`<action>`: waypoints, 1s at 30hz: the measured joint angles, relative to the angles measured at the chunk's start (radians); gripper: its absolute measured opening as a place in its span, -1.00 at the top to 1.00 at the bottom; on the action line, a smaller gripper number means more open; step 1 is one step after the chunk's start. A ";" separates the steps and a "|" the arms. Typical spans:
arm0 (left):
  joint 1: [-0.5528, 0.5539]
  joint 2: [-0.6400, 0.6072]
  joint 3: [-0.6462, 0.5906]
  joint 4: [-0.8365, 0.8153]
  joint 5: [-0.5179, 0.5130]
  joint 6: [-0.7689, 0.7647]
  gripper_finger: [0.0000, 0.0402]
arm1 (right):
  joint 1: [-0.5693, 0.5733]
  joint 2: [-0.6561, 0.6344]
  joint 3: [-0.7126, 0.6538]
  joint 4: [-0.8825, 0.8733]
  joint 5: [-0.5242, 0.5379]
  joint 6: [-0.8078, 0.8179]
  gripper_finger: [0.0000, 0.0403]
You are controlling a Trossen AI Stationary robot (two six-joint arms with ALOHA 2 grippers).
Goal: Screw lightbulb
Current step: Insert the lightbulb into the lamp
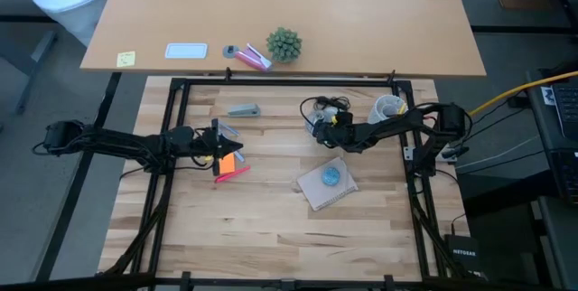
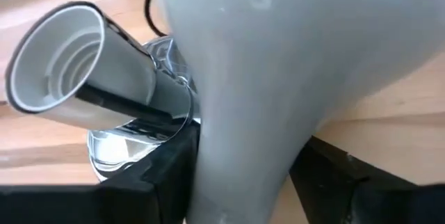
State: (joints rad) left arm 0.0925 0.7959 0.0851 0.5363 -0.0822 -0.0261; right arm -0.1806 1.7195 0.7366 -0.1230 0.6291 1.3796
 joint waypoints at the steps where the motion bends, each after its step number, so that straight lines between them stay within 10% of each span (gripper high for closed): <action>1: 0.000 0.000 0.000 -0.006 0.000 0.000 0.98 | 0.000 0.000 0.000 -0.006 -0.002 0.002 -0.03; 30: 0.000 0.000 0.000 -0.033 0.000 -0.045 0.98 | 0.145 0.000 0.000 0.201 -0.161 -0.295 0.23</action>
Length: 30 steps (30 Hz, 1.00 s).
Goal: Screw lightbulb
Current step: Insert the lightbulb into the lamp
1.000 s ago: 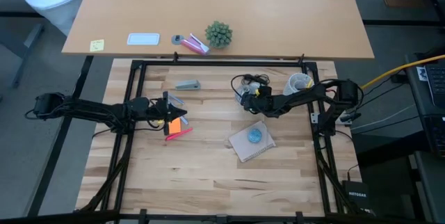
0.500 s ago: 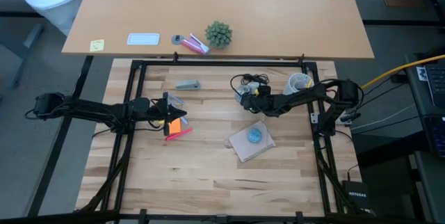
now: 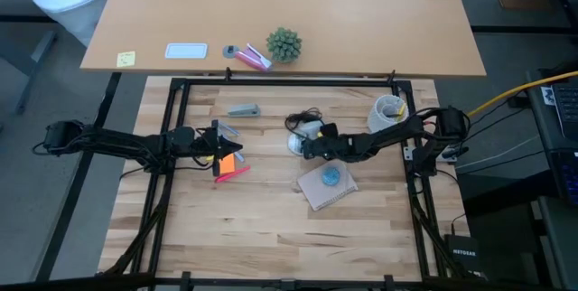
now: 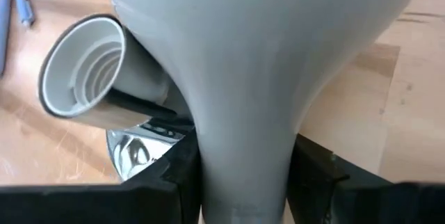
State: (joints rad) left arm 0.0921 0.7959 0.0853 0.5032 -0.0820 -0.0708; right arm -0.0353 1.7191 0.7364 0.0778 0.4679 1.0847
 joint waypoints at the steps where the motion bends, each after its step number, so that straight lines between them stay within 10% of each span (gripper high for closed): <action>1: 0.000 0.000 0.000 0.000 0.000 0.000 0.98 | 0.008 0.000 0.000 0.000 0.011 -0.007 0.22; 30: 0.000 0.000 0.000 0.002 0.000 0.016 0.98 | 0.016 -0.072 0.077 0.121 0.291 -0.490 0.22</action>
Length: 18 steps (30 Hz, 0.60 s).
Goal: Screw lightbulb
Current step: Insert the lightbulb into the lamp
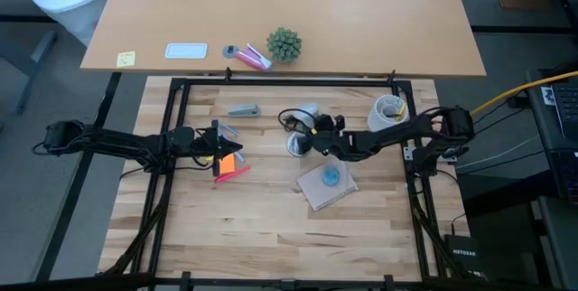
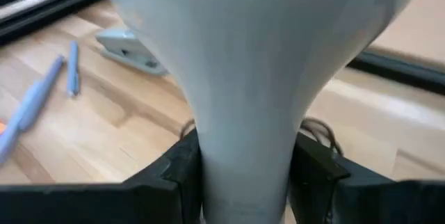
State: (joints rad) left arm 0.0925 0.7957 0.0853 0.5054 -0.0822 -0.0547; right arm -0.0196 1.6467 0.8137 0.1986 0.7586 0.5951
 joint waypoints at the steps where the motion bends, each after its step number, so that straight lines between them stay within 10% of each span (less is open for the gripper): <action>1: 0.000 0.000 0.000 0.000 0.000 -0.011 0.98 | 0.000 -0.010 0.009 0.001 -0.001 -0.019 0.22; 18: -0.001 0.000 0.000 0.056 0.000 -0.283 0.98 | 0.001 -0.056 0.134 0.051 -0.396 -0.441 0.22</action>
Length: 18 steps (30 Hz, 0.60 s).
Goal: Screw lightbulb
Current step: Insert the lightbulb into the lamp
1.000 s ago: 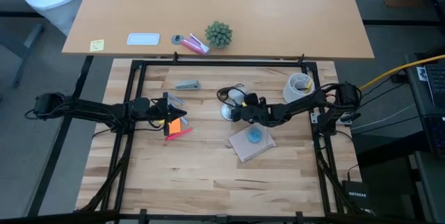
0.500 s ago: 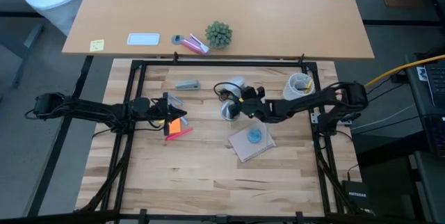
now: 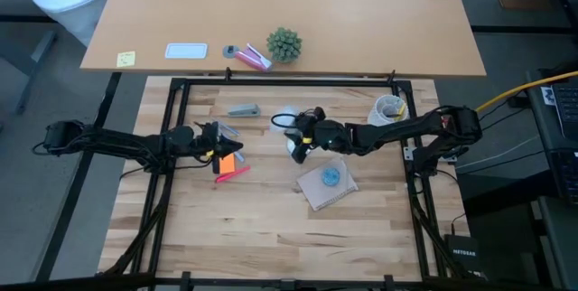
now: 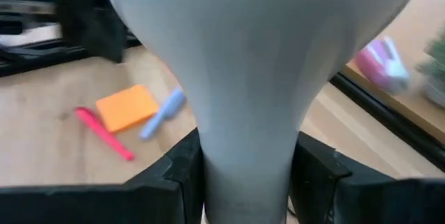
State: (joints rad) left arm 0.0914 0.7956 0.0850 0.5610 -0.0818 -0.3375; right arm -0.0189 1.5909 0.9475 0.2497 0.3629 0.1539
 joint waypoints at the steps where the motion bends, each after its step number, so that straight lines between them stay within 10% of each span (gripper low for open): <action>1: 0.000 0.000 0.000 0.019 0.000 -0.001 0.98 | 0.000 0.000 0.004 0.006 -0.022 -0.008 0.22; 18: -0.124 0.261 0.018 0.442 0.001 0.065 0.98 | -0.001 0.000 0.006 0.236 -0.200 -0.257 0.21</action>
State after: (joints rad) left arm -0.0322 1.0570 0.1034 1.0026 -0.0807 -0.2721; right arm -0.0200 1.5909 0.9531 0.4854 0.1627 -0.1027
